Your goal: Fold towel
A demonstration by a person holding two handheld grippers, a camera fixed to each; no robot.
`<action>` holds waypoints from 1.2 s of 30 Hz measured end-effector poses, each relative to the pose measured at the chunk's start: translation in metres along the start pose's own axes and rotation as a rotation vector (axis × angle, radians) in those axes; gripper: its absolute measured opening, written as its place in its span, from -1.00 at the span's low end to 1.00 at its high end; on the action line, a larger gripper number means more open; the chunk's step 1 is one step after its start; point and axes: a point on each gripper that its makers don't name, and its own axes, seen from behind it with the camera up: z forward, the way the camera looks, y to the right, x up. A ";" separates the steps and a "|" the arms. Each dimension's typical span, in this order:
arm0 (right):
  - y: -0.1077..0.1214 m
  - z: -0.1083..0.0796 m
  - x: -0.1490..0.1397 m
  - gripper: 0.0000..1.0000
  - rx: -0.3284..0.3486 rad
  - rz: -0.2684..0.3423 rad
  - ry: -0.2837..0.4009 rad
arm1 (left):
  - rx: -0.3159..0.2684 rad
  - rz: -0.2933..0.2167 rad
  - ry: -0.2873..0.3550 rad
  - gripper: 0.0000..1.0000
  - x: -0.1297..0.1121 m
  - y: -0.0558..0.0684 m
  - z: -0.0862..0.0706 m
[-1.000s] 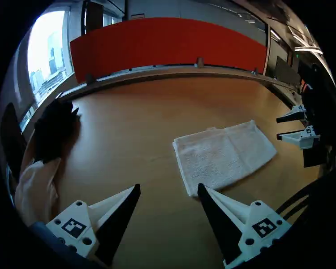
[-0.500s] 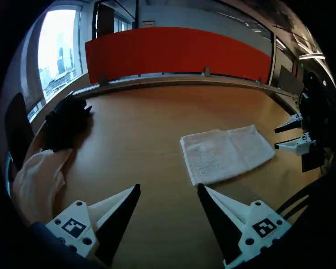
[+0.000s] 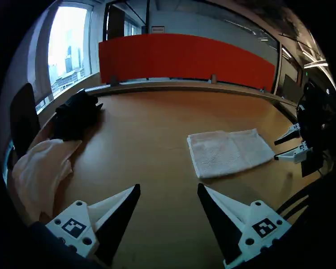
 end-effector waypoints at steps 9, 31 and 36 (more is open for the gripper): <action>-0.006 0.003 -0.015 0.74 0.060 -0.024 -0.066 | 0.011 -0.016 0.014 0.89 -0.012 -0.005 -0.013; -0.001 0.004 -0.023 0.16 0.093 -0.043 -0.119 | 0.042 -0.043 0.078 0.89 -0.024 -0.013 -0.022; 0.003 0.006 -0.024 -0.15 0.092 -0.045 -0.123 | 0.046 -0.054 0.090 0.89 -0.023 -0.015 -0.022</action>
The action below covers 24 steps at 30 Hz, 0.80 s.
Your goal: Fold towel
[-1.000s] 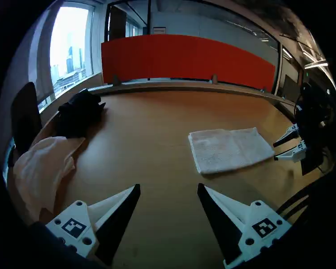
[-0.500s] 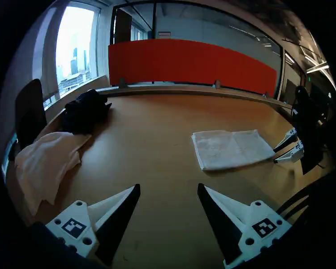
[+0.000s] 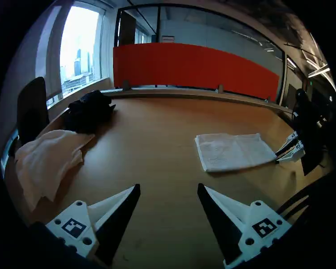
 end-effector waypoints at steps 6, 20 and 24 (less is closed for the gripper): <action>0.001 -0.001 -0.001 -0.52 0.004 0.001 0.000 | 0.003 -0.004 0.010 0.89 -0.001 -0.002 0.001; -0.001 -0.006 0.008 -0.94 -0.012 -0.017 0.031 | -0.007 0.000 0.013 0.90 -0.005 0.001 0.004; -0.001 -0.010 0.014 -0.94 -0.026 -0.008 0.050 | -0.008 0.001 0.012 0.89 -0.003 0.000 0.005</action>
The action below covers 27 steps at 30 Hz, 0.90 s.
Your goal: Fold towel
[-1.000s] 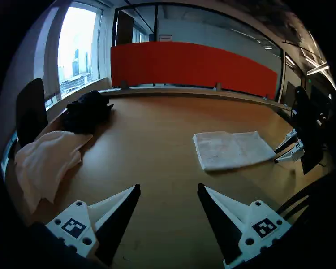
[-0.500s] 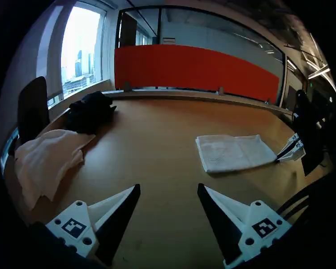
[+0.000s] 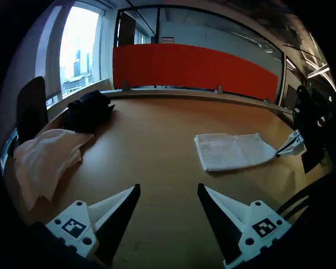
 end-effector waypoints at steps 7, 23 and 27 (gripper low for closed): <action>0.002 -0.016 0.016 -0.95 -0.024 0.016 0.049 | -0.002 0.001 -0.002 0.89 0.002 -0.001 -0.001; 0.009 -0.045 0.060 -0.95 -0.032 -0.032 0.121 | -0.010 -0.007 -0.005 0.89 0.002 -0.001 -0.003; 0.005 -0.045 0.084 -0.95 -0.017 -0.064 0.146 | -0.011 -0.008 -0.004 0.89 0.002 0.000 -0.005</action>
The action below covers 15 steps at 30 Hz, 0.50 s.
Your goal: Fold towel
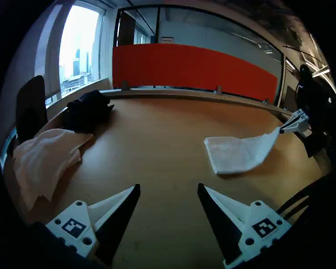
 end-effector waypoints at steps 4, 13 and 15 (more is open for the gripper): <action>-0.010 0.009 0.030 -0.95 0.036 -0.048 0.027 | 0.002 -0.007 -0.002 0.89 -0.002 0.000 -0.002; -0.064 0.057 0.082 -0.95 0.178 -0.161 0.048 | 0.016 -0.027 -0.002 0.89 -0.005 -0.004 -0.009; -0.080 0.072 0.087 -0.95 0.215 -0.183 0.040 | 0.020 -0.030 -0.002 0.89 -0.006 -0.007 -0.010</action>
